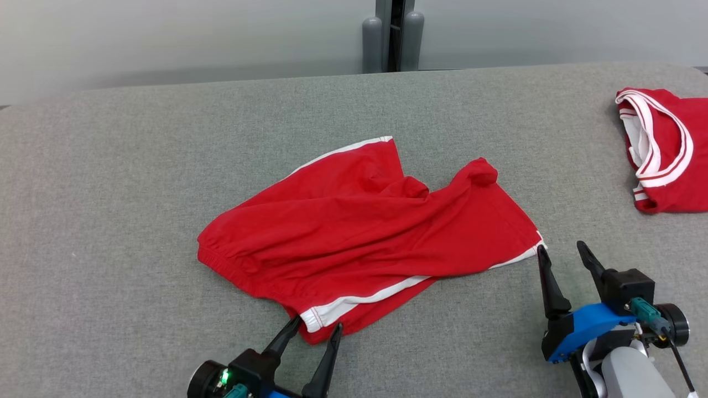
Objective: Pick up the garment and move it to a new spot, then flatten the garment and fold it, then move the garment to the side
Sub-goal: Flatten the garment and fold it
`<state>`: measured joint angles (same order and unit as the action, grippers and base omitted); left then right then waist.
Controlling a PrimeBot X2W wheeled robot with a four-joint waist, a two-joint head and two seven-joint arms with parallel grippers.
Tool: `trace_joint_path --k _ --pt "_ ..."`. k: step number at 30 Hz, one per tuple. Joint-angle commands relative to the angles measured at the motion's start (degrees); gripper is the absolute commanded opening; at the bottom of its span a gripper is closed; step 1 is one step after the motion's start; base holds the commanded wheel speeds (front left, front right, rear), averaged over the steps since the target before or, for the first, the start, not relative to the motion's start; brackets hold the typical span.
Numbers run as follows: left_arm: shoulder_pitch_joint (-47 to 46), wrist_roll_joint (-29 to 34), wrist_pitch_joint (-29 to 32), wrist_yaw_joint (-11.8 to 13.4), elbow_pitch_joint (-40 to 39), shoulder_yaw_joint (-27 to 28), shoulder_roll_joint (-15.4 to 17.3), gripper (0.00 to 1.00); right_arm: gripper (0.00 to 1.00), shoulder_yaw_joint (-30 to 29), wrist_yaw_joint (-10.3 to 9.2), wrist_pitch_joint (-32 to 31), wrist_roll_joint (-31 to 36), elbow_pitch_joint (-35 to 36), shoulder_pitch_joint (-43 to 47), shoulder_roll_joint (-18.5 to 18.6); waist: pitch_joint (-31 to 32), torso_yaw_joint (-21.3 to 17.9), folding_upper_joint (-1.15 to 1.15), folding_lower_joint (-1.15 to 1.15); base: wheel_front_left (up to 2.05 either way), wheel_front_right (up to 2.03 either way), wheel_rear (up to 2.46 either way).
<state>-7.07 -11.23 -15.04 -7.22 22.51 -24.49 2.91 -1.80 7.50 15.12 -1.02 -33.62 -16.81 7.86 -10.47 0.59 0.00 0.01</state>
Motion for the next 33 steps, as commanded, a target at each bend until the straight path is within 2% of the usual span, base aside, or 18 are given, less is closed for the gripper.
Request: trace_joint_path --k 1,19,20,21,22,23,24,25,33 --pt "-1.28 -0.45 -0.17 -0.26 0.13 -0.44 0.23 1.00 1.00 0.35 -0.04 -0.02 0.06 -1.88 -1.85 0.28 -0.51 0.06 0.00 -0.01 0.00 0.00 0.00" --pt "-5.87 -1.80 -0.18 -0.34 -0.26 -2.48 0.12 1.00 1.00 2.77 -0.03 -0.07 -1.47 -14.16 -9.32 -0.67 -4.05 0.93 0.00 -0.01 0.00 0.00 0.00" --pt "-5.88 -1.81 -0.17 -0.34 -0.32 -2.60 0.12 1.00 0.89 3.01 -0.03 -0.08 -2.08 -14.44 -9.48 -0.84 -4.15 0.98 0.00 -0.01 0.00 0.00 0.00" --pt "-5.93 -1.98 -0.18 -0.34 -0.37 -2.74 0.12 0.90 0.33 3.41 -0.03 -0.09 -2.41 -15.03 -9.61 -0.79 -4.22 1.03 0.00 -0.01 0.00 0.00 0.00" --pt "-6.04 -2.10 -0.18 -0.34 -0.39 -2.80 0.12 0.54 0.00 3.89 -0.02 -0.10 -2.69 -15.32 -9.71 -0.67 -4.26 1.07 0.00 -0.01 0.00 0.00 0.00" --pt "-6.18 -2.14 -0.17 -0.34 -0.45 -2.85 0.12 0.36 0.00 4.18 -0.03 -0.10 -3.20 -15.12 -9.86 -0.53 -4.26 1.08 0.00 -0.01 0.00 0.00 0.00" --pt "-6.24 -2.26 -0.18 -0.33 -0.49 -2.88 0.12 0.15 0.00 4.35 -0.03 -0.09 -3.43 -14.56 -9.86 -0.30 -4.26 1.08 0.00 -0.01 0.00 0.00 0.00" --pt "-6.21 -2.26 -0.18 -0.34 -0.49 -2.92 0.11 0.00 0.00 4.42 -0.04 -0.08 -3.63 -13.82 -9.72 -0.12 -4.18 1.07 0.00 -0.01 0.00 0.00 0.00" --pt "-4.01 -2.55 -0.18 -0.34 -1.24 -2.41 0.12 0.00 0.00 3.17 -0.04 -0.03 -4.95 -5.87 -4.40 0.27 -1.56 0.97 0.00 -0.01 0.00 0.00 0.00"
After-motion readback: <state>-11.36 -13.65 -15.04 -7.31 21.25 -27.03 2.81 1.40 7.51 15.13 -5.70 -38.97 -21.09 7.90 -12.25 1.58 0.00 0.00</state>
